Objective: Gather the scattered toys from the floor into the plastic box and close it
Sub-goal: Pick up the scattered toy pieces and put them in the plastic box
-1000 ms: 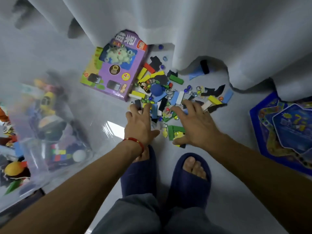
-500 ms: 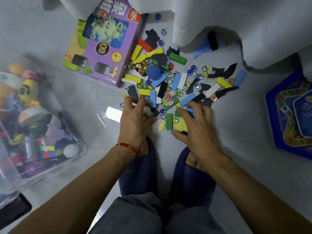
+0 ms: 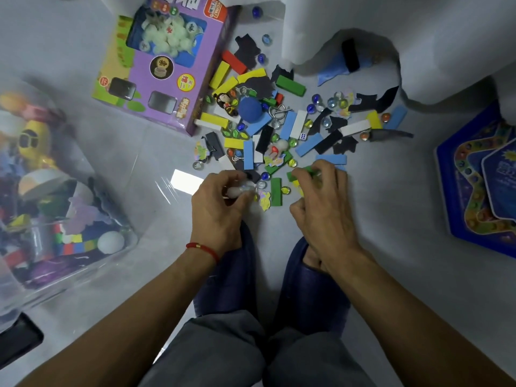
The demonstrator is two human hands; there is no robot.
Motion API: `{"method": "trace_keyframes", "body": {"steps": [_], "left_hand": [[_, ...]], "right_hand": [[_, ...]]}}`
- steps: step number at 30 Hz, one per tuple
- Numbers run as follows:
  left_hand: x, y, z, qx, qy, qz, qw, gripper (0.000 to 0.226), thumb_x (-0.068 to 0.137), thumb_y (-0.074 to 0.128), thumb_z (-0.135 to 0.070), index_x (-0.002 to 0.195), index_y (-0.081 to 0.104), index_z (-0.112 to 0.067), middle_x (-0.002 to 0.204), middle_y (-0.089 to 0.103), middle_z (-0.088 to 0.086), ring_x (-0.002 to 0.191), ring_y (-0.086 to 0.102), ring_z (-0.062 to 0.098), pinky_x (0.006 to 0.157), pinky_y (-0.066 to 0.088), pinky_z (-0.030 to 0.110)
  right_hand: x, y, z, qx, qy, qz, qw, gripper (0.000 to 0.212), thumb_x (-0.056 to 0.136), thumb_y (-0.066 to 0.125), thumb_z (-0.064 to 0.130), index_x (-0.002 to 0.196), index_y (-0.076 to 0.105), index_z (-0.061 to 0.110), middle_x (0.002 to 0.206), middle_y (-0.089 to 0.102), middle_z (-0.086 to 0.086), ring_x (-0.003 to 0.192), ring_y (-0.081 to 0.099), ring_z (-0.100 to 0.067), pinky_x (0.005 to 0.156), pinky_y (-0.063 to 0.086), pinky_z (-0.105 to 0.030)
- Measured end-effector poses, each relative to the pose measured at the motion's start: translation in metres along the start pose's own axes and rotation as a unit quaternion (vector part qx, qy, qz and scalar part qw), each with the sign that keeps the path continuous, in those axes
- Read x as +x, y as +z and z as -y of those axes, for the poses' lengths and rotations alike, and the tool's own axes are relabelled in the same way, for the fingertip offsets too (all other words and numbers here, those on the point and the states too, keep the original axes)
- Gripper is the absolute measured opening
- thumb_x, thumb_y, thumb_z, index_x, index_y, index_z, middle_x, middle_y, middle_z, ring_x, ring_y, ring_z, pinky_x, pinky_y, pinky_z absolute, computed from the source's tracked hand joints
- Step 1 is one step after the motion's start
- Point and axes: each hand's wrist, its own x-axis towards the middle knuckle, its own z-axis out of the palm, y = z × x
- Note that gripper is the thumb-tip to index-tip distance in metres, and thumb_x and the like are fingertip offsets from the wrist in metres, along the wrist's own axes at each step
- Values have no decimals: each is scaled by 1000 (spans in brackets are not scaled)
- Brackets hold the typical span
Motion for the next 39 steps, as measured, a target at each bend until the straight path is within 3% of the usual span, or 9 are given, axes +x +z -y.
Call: {"method": "trace_keyframes", "body": {"steps": [4,11,20,25,28,31,34,36,39], "left_hand": [[-4,-4,-9,-143,-119,-17,982,11,92,66,-26,101,72,-21,96,70,1,83,67,16,62,55,25],[-1,-6,-45,-469,-310,55,825,14,93,55,-10,105,60,-6,71,61,7,60,57,18,56,52,28],[-6,-9,-50,-583,-373,225,686,36,92,52,-44,107,62,-12,96,62,11,90,60,26,90,50,37],[-1,-29,-23,-591,-381,188,686,21,90,56,-29,80,65,-13,84,55,4,67,54,16,74,33,24],[2,-39,-5,-577,-393,210,685,20,91,57,-37,86,56,-17,80,50,0,52,47,11,65,28,20],[0,-39,-2,-495,-364,144,776,20,90,65,-35,83,57,-19,77,50,2,46,41,13,62,24,25],[-3,-35,-4,-171,-119,89,974,21,89,70,-33,81,65,-14,76,62,0,59,56,15,53,44,25],[2,-33,0,70,42,121,989,18,86,72,-38,91,69,-21,87,68,-2,79,61,13,69,50,26],[8,-27,4,238,101,155,953,27,86,69,-39,109,67,-24,99,63,4,91,60,26,76,49,36]], "right_hand": [[5,0,-7,33,-10,-20,999,46,84,61,2,128,60,18,127,50,-11,111,44,-27,82,46,-30],[12,-14,-15,261,110,-54,958,26,97,51,8,114,66,22,114,62,3,105,57,-13,76,38,0],[-25,-38,60,267,-101,107,952,47,95,59,22,141,53,19,140,54,-1,131,46,-13,107,45,-31],[-26,-35,52,338,-44,33,940,29,95,56,23,122,63,14,123,61,0,116,56,-11,95,50,-29],[-10,-19,28,165,54,52,983,37,94,63,33,128,55,20,124,52,0,107,56,-16,79,52,-29],[1,-2,25,49,37,97,993,68,87,73,41,142,41,17,133,42,-8,111,51,-21,77,46,-26],[8,5,29,37,-16,80,996,56,87,75,30,134,49,13,126,46,-9,107,53,-22,77,41,-22],[8,6,27,60,-21,60,996,45,88,73,18,129,54,13,120,49,-9,102,54,-23,77,44,-24],[2,5,21,89,-12,35,995,42,87,70,6,126,57,13,113,51,-8,97,54,-22,76,45,-27]]}}
